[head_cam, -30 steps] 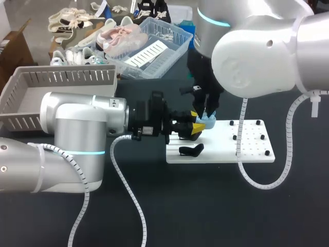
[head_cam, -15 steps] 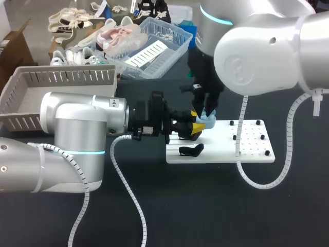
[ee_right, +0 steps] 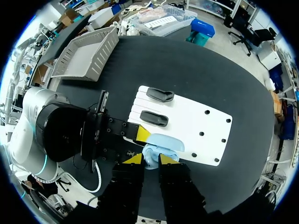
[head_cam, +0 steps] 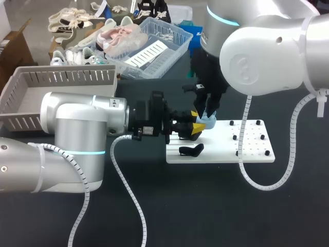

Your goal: Pick up each earbud case from the left stands, insert the matching earbuds, close the lid, and place the case in the box.

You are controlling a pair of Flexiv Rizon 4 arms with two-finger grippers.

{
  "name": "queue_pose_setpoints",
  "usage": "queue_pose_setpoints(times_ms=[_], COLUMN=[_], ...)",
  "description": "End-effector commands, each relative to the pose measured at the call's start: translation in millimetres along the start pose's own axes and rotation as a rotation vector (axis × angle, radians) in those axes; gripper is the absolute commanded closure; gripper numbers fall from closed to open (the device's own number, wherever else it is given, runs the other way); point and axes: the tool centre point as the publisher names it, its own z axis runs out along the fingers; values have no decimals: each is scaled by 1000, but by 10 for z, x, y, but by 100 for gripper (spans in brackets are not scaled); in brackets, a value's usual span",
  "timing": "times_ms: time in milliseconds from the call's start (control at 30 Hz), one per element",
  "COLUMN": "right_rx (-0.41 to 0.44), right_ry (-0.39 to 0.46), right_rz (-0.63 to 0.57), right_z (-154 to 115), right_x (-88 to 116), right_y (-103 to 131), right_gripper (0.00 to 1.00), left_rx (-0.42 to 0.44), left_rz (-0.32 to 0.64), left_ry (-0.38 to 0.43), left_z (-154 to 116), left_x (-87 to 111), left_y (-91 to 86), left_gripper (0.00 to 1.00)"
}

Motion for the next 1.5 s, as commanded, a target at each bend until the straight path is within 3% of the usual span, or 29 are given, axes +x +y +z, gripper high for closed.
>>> queue_pose_setpoints(times_ms=[33,200,233,300,400,767,1133,1333,1500], right_rx=[-3,-8,-8,-6,-6,-6,10,15,32], right_ry=[-2,5,6,9,12,14,1,-7,-9], right_rz=[-1,-1,-1,-2,-7,-20,-18,-16,24], right_z=[13,18,21,22,22,14,-120,-188,-197], right_x=[30,21,18,16,10,-1,66,133,189], right_y=[-27,-34,-35,-35,-28,1,10,6,-138], right_gripper=[100,100,95,72,65,62,41,36,36], left_rx=[-2,-2,-2,-2,-2,-2,-2,-2,-2], left_rz=[1,1,1,1,1,1,1,1,1], left_ry=[-2,-2,-2,-2,-2,-2,-2,-2,-2], left_z=[-1,-1,-1,-1,-1,-1,-1,-1,-1], left_x=[3,3,3,3,3,3,3,3,3], left_y=[-1,-1,-1,-1,-1,-1,-1,-1,-1], left_gripper=[100,100,100,100,100,100,100,100,100])
